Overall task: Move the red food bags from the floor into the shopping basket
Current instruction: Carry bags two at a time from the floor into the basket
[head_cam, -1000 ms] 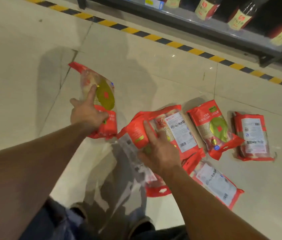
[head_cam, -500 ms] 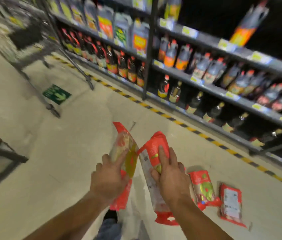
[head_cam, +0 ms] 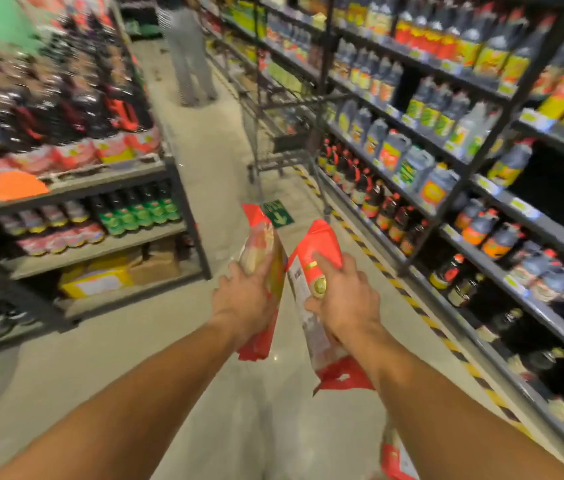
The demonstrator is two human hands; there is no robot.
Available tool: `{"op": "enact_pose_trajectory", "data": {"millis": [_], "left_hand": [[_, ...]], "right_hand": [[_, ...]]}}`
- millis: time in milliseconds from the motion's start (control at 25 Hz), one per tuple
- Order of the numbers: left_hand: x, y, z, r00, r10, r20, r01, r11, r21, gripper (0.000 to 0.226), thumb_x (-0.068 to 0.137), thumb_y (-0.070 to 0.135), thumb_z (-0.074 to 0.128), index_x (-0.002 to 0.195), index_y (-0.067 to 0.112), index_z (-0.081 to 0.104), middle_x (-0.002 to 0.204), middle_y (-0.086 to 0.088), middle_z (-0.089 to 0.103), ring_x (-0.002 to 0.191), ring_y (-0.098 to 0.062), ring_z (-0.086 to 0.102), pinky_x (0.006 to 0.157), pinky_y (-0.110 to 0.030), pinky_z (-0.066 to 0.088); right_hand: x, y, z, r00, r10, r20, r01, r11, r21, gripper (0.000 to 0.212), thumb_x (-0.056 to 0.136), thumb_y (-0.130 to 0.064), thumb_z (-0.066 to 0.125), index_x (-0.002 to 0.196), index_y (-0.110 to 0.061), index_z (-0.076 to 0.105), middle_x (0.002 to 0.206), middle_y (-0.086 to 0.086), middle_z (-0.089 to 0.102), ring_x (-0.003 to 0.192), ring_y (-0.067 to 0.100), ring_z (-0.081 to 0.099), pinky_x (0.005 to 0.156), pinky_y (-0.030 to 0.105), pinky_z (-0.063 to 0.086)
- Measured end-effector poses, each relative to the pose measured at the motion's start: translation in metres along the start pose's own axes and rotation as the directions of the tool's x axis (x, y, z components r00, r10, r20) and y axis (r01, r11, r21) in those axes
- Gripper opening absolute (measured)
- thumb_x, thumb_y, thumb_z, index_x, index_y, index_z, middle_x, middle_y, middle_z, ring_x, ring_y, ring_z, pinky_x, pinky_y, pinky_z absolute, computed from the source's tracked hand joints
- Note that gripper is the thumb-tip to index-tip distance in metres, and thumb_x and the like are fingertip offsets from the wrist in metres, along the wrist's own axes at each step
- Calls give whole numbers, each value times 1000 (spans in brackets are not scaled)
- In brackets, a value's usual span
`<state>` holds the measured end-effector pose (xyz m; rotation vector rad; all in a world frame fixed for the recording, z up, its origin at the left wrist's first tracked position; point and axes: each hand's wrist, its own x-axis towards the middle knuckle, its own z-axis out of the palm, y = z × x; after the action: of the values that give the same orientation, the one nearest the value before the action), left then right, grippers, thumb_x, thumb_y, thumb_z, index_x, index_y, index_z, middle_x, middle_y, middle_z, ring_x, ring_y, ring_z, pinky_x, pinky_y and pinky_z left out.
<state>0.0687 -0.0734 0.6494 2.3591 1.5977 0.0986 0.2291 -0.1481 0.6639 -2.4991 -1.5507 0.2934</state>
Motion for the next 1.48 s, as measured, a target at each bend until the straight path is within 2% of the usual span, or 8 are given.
{"op": "enact_pose_trajectory", "data": {"millis": [200, 320, 480, 560, 880, 1120, 1320, 1480], "left_hand": [[-41, -119, -57, 970, -192, -152, 194, 981, -1, 82, 90, 34, 50, 151, 49, -3, 124, -19, 37, 102, -45, 52, 78, -49, 46], [-77, -207, -93, 938, -277, -207, 294, 954, 57, 78, 89, 40, 51, 152, 45, 5, 128, -17, 38, 90, -43, 63, 65, -42, 40], [-139, -337, -133, 897, -358, -258, 391, 916, 87, 78, 88, 41, 53, 151, 47, 6, 132, -16, 37, 86, -41, 64, 64, -41, 42], [-171, -399, -149, 867, -413, -280, 442, 896, 48, 80, 88, 40, 53, 151, 46, 5, 130, -16, 38, 87, -41, 63, 65, -42, 42], [-265, -618, -188, 699, -643, -311, 631, 761, -155, 85, 85, 40, 54, 151, 46, 0, 139, -16, 34, 93, -43, 62, 73, -48, 51], [-266, -768, -181, 558, -783, -275, 740, 619, -262, 85, 83, 40, 50, 150, 49, -2, 137, -12, 34, 95, -42, 61, 77, -48, 53], [-249, -889, -207, 483, -853, -197, 819, 520, -242, 81, 87, 34, 50, 147, 52, -2, 133, -10, 35, 94, -38, 63, 75, -45, 53], [-225, -988, -220, 473, -865, -165, 835, 500, -229, 80, 88, 35, 50, 141, 57, -6, 131, -9, 36, 91, -36, 64, 76, -45, 54]], "right_hand": [[-10, -146, 20, 949, -314, -35, 313, 949, -35, 77, 91, -38, 65, 155, -34, 22, 167, 8, 2, 132, 35, 40, 89, 46, 51], [-25, -247, 44, 890, -455, -30, 454, 891, -33, 67, 96, -36, 58, 154, -38, 25, 167, 8, -2, 130, 37, 41, 87, 46, 52], [-69, -389, 81, 826, -563, -3, 563, 826, 2, 65, 96, -37, 57, 153, -43, 25, 168, 8, -4, 131, 40, 40, 93, 48, 51], [-97, -454, 99, 785, -619, 2, 619, 785, 10, 64, 97, -37, 56, 152, -45, 24, 167, 6, -3, 131, 39, 40, 89, 48, 52], [-181, -693, 168, 594, -802, 60, 799, 597, 70, 58, 101, -39, 45, 153, -42, 21, 166, 13, 3, 130, 40, 42, 93, 49, 49], [-175, -844, 245, 514, -842, 163, 843, 531, 88, 61, 97, -40, 52, 150, -44, 23, 164, 10, 8, 127, 35, 44, 88, 46, 50], [-159, -976, 311, 434, -865, 253, 866, 478, 149, 57, 98, -42, 52, 149, -44, 25, 165, 10, 6, 127, 36, 44, 88, 47, 51], [-137, -1071, 357, 410, -859, 306, 857, 478, 193, 59, 99, -37, 52, 150, -46, 22, 166, 6, 3, 132, 35, 39, 92, 48, 51]]}}
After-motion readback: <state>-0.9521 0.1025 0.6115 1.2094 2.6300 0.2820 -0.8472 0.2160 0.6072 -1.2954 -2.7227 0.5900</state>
